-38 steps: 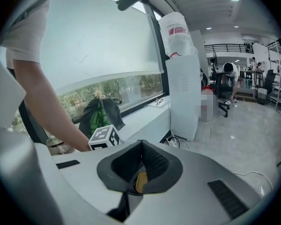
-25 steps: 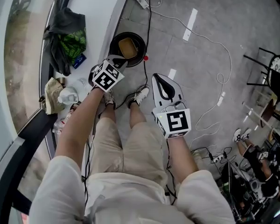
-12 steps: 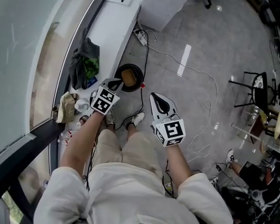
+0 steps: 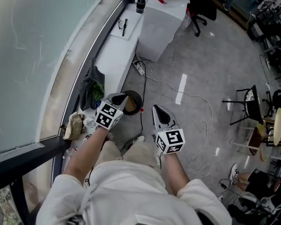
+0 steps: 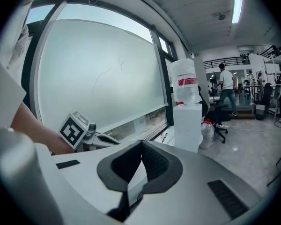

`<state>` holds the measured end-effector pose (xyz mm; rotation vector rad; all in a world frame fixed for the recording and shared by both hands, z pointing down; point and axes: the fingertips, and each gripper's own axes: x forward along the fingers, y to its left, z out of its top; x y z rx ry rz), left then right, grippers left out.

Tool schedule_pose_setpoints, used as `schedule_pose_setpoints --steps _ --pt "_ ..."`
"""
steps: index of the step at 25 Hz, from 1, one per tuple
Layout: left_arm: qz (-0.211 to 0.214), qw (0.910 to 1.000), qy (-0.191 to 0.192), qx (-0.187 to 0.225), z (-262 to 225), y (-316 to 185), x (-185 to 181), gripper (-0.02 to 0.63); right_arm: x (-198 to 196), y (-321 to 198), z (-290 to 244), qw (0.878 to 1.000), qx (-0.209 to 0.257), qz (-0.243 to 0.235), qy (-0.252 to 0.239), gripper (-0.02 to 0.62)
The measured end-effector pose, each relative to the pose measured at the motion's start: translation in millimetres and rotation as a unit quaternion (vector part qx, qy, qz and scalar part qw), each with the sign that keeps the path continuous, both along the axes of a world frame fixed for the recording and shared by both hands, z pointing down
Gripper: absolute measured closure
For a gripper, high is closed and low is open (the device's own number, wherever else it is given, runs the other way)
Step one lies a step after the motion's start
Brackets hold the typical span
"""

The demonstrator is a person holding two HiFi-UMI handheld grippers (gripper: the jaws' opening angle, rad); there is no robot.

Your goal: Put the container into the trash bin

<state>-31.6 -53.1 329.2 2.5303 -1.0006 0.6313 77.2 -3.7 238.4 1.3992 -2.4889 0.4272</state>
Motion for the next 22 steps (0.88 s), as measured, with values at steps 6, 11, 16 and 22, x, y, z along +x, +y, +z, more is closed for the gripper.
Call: schedule_pose_setpoints --steps 6,11,16,22 --pt "0.001 0.9983 0.027 0.052 -74.1 -3.1 -9.9 0.589 12.7 -3.7 -47.4 0.999 0.043 0.004 -0.004 0.594" --pt "-0.005 0.994 0.047 0.098 -129.2 -1.6 -24.3 0.589 29.4 -5.5 -79.4 0.997 0.07 0.021 0.002 0.594" --pt "-0.039 0.9839 0.075 0.158 -188.3 -1.8 -48.4 0.589 42.2 -3.3 -112.4 0.995 0.097 0.035 0.008 0.594" --pt "-0.068 0.9689 0.101 0.215 -245.1 11.2 -76.0 0.589 59.4 0.1 -147.3 0.99 0.128 0.052 0.014 0.594"
